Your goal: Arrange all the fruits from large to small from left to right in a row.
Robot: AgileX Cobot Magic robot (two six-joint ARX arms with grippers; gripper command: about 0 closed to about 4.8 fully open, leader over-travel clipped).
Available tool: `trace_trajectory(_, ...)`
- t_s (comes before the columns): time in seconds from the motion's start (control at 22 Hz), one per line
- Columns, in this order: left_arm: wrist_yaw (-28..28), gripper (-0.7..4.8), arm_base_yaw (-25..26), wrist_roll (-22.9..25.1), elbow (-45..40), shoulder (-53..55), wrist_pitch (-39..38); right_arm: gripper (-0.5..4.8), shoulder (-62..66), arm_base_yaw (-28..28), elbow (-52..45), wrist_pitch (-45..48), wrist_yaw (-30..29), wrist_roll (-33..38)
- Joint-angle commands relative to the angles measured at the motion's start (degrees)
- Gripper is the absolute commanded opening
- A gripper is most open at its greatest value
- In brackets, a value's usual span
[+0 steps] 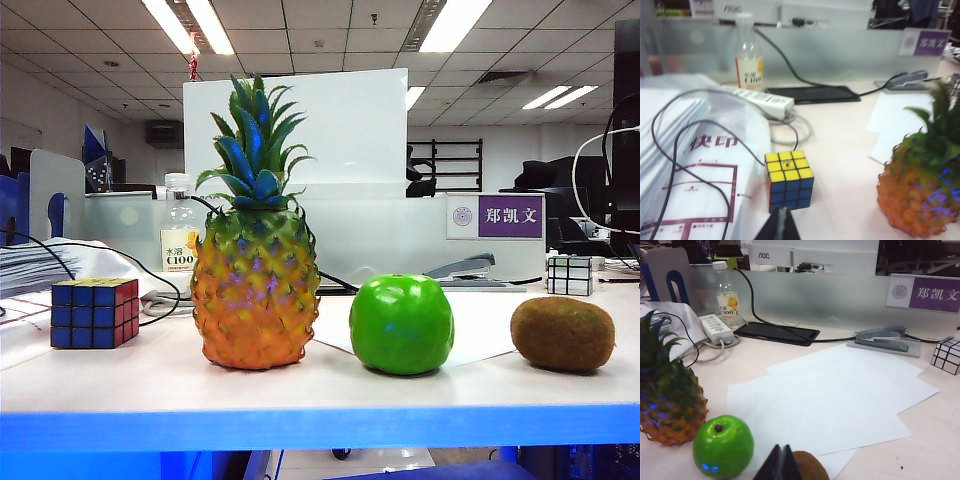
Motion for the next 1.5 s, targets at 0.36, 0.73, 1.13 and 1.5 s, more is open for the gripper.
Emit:
trace_trajectory(0.36,-0.1,-0.05,6.1,-2.0,-5.0,-0.1,9.4,-0.05,-0.1,0.0,0.2,0.8,0.1,0.2)
trace_trajectory(0.73,-1.5,-0.05,8.7,-2.4,-8.2,-0.1,12.3,-0.05,-0.1,0.0,0.2,0.8,0.1,0.2)
trace_trajectory(1.13,-4.9,-0.05,8.7,-3.3,-9.0,-0.1,13.2,-0.05,-0.1,0.0,0.2,0.8,0.1,0.2)
trace_trajectory(1.5,-5.0,-0.05,8.6,-3.4,-9.0,-0.1,13.2,-0.05,-0.1,0.0,0.2,0.8,0.1,0.2)
